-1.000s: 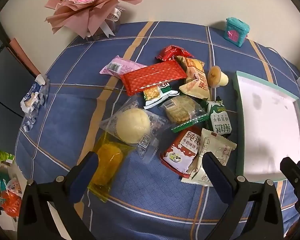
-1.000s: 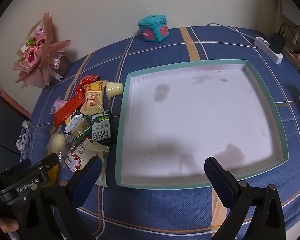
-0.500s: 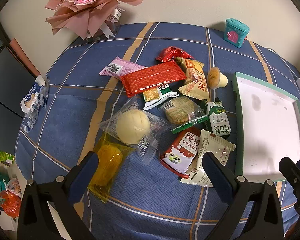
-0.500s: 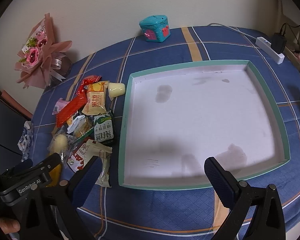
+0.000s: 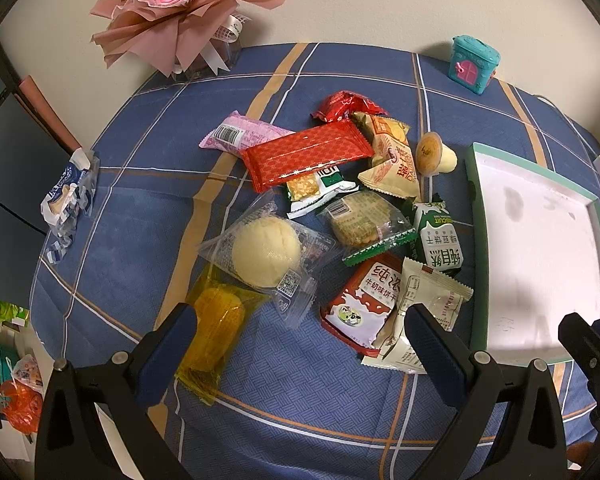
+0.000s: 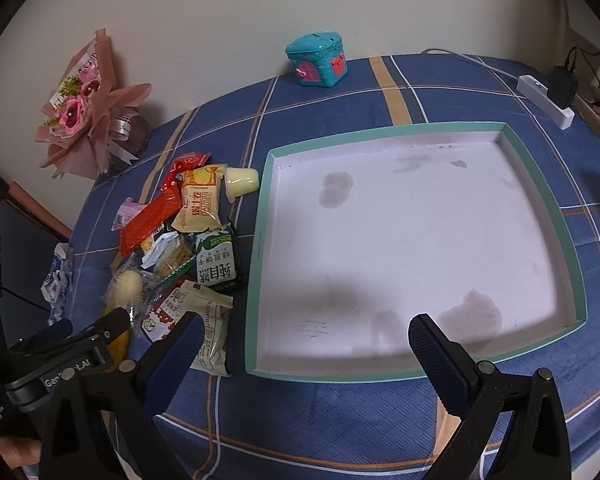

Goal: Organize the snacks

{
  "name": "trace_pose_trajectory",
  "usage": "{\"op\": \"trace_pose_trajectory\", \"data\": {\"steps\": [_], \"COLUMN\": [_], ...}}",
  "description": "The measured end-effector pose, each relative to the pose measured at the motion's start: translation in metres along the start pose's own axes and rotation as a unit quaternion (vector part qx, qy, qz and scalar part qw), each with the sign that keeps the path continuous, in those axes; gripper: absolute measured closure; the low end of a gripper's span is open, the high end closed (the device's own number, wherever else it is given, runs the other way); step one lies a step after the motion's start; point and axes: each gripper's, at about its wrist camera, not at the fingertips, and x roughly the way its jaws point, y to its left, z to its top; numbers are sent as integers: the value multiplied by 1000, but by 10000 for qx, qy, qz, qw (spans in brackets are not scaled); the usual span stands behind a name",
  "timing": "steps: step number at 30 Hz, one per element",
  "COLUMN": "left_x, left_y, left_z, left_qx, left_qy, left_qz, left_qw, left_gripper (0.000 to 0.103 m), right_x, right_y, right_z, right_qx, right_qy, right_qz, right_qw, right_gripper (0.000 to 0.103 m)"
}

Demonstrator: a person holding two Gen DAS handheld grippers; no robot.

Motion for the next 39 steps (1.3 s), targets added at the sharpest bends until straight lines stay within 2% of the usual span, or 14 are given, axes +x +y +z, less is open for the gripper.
{"op": "trace_pose_trajectory", "data": {"steps": [9, 39], "left_x": [0, 1], "left_y": [0, 0], "left_z": [0, -1], "left_qx": [5, -2], "left_qy": [-2, 3], "left_qz": [-1, 2], "left_qw": [10000, 10000], "left_gripper": [0, 0], "right_x": [0, 3], "right_y": [0, 2], "right_z": [0, -2], "right_qx": [-75, -128], "right_qy": [-22, 60], "right_qz": [-170, -208], "right_qw": [9998, 9997], "right_gripper": [0, 0]}}
